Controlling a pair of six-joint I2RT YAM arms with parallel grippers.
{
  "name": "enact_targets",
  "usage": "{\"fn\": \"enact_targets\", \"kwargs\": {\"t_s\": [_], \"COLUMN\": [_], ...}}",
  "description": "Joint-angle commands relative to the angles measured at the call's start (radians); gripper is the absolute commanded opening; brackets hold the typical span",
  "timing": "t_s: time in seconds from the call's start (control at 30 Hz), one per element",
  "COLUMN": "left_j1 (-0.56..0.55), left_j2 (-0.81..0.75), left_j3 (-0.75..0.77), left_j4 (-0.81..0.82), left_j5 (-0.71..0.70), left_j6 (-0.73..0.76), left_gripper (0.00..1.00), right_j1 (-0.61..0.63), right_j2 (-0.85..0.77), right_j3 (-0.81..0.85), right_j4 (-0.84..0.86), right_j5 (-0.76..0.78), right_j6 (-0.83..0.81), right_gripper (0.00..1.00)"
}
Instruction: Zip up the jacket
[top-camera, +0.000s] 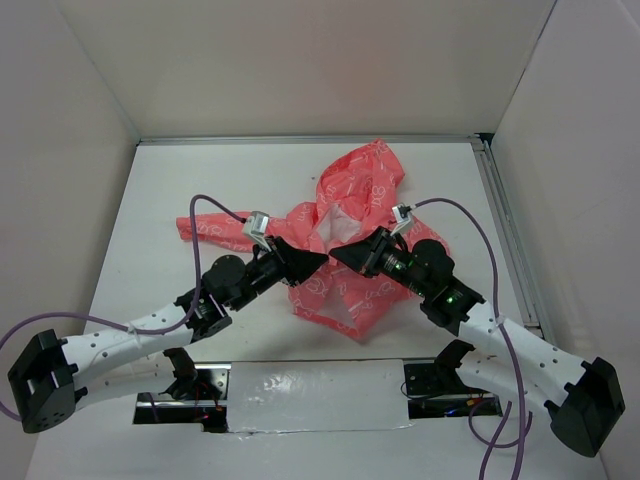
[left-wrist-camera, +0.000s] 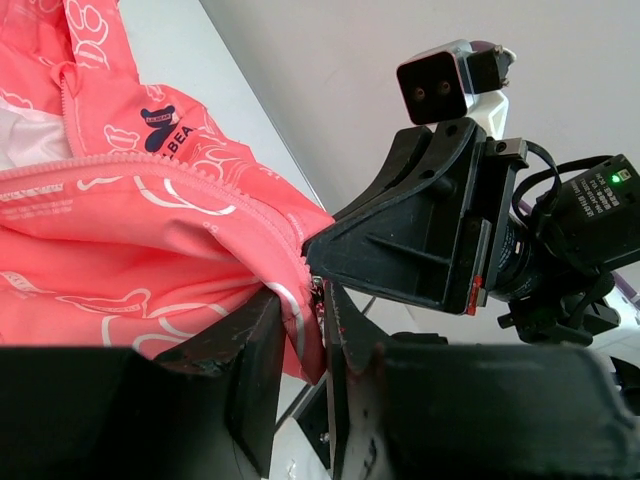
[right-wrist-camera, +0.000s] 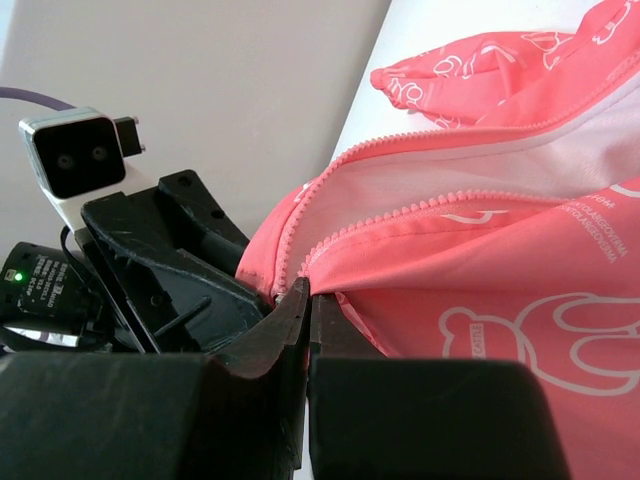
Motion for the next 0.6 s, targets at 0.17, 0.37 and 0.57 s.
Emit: {"fn": "enact_targets", "kwargs": {"t_s": [0.17, 0.37, 0.57], "left_j1": [0.002, 0.002, 0.002], "left_j2": [-0.031, -0.041, -0.043], "left_j3": [-0.015, -0.02, -0.02], "left_j4": [0.076, 0.05, -0.003], "left_j5": [0.021, 0.044, 0.106], "left_j6": [0.008, 0.026, 0.078], "left_gripper": [0.23, 0.03, 0.0], "right_j1": [0.01, 0.012, 0.009], "right_j2": [-0.023, -0.046, -0.066], "right_j3": [-0.019, -0.016, 0.005], "right_j4": [0.08, 0.066, 0.051], "right_j5": [0.041, 0.085, 0.149], "right_j6": [0.022, 0.02, 0.02], "right_gripper": [0.0, 0.0, 0.0]}}
